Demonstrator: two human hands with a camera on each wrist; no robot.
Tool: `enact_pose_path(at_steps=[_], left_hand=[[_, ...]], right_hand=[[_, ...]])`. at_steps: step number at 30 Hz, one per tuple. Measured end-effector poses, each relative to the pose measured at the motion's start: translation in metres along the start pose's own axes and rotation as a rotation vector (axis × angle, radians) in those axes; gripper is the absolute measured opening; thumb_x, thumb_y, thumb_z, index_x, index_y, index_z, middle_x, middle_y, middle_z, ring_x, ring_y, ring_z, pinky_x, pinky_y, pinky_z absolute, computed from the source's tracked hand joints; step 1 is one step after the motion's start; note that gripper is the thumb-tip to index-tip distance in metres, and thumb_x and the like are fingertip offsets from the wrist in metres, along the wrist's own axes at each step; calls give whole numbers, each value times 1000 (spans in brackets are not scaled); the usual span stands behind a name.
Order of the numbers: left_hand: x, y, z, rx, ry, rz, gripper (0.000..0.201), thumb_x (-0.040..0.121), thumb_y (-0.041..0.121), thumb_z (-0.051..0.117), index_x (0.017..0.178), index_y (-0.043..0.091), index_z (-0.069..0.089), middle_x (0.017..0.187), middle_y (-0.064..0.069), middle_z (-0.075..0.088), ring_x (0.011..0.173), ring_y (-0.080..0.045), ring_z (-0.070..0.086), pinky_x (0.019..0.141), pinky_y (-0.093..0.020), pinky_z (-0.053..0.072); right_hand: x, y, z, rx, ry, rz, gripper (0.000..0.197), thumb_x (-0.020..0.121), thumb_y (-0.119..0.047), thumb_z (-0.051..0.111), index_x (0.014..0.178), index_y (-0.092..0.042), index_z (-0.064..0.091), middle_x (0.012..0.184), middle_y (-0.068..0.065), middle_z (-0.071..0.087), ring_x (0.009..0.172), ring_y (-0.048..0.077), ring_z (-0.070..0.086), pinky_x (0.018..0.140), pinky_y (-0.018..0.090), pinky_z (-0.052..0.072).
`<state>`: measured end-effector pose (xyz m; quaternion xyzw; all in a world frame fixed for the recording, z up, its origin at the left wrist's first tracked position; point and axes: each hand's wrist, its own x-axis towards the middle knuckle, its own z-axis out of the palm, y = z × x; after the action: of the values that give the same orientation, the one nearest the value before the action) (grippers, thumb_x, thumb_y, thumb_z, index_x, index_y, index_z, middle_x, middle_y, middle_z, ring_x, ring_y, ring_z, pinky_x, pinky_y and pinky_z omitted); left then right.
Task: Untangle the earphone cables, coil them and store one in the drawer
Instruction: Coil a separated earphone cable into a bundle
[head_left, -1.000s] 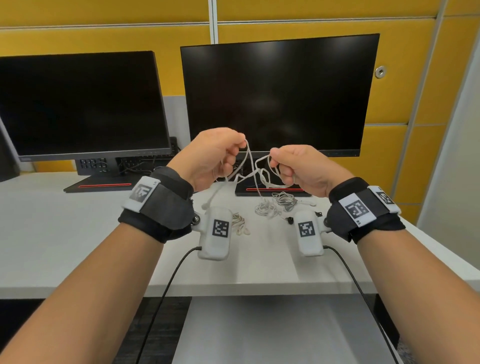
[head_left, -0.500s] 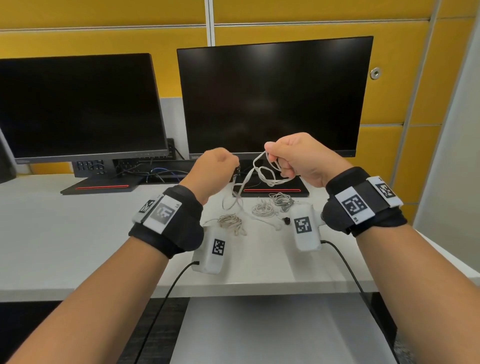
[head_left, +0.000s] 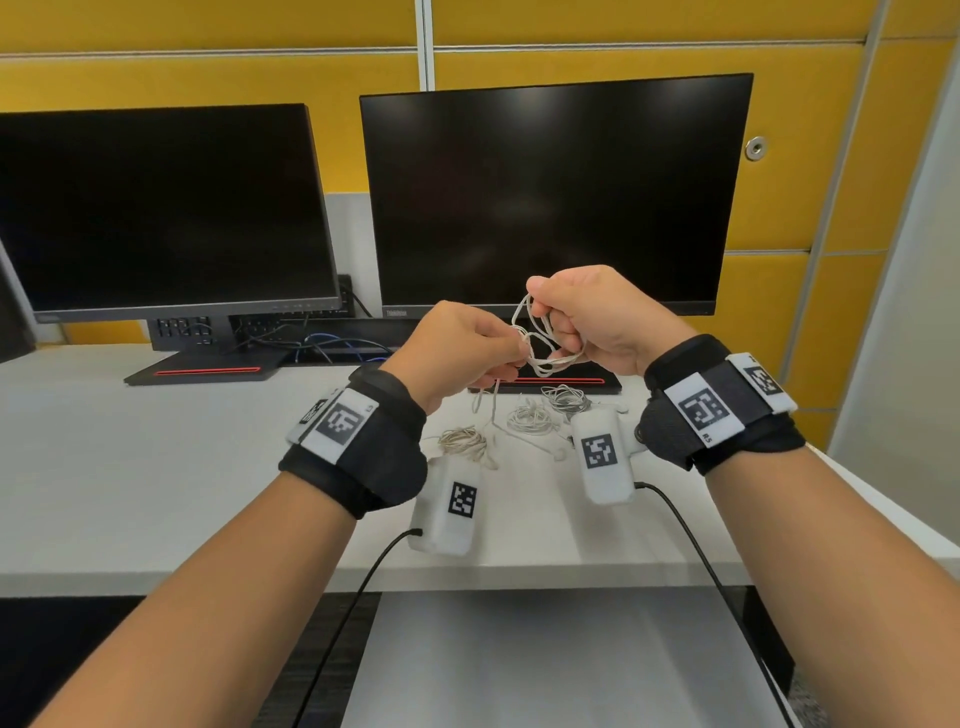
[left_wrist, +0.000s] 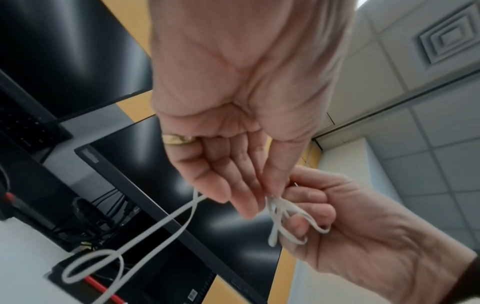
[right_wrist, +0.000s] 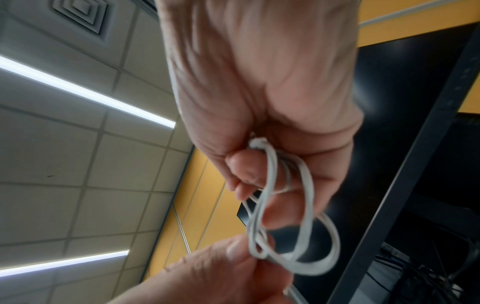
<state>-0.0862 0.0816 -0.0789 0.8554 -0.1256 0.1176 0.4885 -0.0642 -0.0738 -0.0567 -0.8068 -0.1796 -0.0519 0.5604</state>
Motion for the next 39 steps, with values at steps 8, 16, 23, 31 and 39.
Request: enact_pose_path(at_steps=[8,16,23,31,39], left_hand=[[5,-7,6,-51,163,4,12,91,13,58,79,14,58,86,-9,71,86,-21,70,74,-32,59],[14,-18,1,140,402,148,8,89,9,52,83,13,57,74,0,55,68,-9,51,63,-20,43],[13,-13,0,180,214,49,19,97,10,39,84,10,53,77,-4,51,72,-16,47,64,-24,41],[-4,-9,-11,-399,-234,-95,23,94,6,41,78,12,56,92,-5,59,85,-15,56,78,-31,40],[8,-13,2,-288,51,-131,10,94,13,55,84,12,54,106,-13,66,92,-17,59,74,-28,43]], right_hand=[[-2,1,1,170,-32,41,31,103,-25,46,76,-12,55,50,-4,32,44,8,28,59,24,41],[-5,5,2,191,-55,83,31,103,-23,47,75,-12,54,48,-7,32,42,7,29,70,27,46],[2,12,2,187,25,175,32,103,-26,48,74,-12,54,50,-4,31,43,9,26,54,25,38],[5,23,-1,261,146,279,30,102,-29,50,78,-13,57,49,-5,31,46,10,28,52,25,36],[3,25,-4,200,78,185,30,101,-28,50,78,-12,58,51,-5,29,48,10,25,49,24,30]])
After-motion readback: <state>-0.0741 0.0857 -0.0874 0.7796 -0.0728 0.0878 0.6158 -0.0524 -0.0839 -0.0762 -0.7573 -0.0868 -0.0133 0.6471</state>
